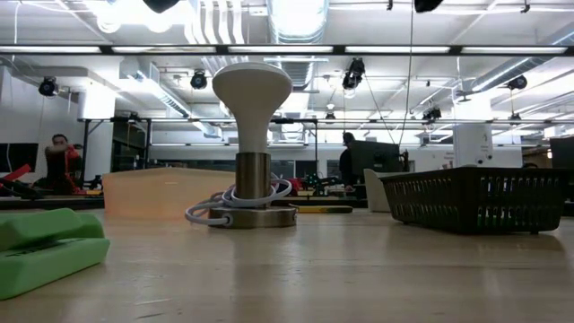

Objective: Pick & Place School Supplies
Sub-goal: Put the green eraser into the black bin

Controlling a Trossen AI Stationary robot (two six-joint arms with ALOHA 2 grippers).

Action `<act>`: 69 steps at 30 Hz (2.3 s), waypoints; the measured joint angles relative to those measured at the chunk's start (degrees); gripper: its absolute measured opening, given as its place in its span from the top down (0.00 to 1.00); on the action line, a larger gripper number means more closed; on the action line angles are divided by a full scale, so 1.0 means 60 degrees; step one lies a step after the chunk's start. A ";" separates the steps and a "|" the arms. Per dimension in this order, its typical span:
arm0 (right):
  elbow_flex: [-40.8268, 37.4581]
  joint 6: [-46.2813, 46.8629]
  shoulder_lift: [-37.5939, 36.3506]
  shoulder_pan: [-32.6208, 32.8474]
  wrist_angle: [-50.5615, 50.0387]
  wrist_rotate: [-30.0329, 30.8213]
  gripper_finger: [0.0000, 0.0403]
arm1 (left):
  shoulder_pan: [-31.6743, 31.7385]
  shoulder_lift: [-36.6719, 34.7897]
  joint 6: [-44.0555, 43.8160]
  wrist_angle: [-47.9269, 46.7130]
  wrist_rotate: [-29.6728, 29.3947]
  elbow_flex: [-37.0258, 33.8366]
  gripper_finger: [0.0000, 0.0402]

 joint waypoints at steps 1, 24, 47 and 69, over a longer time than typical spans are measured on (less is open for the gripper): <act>0.0006 -0.0181 0.0000 0.0002 -0.0002 0.0000 0.63 | 0.0003 0.0000 0.0000 0.0000 0.0000 -0.0003 0.58; 0.0039 -0.0300 0.0000 0.0007 -0.0013 -0.0098 0.64 | -0.0003 -0.0156 -0.1254 -0.1277 0.0448 -0.0005 0.58; 0.0036 -0.0300 0.0004 0.0004 -0.0013 -0.0098 0.67 | -0.2458 0.2043 -0.6067 -0.2961 -0.1353 -0.0159 0.58; 0.0032 -0.0300 0.0004 0.0007 -0.0013 -0.0098 0.68 | -0.5395 0.4784 -0.6201 0.0278 -0.4335 -0.1515 0.58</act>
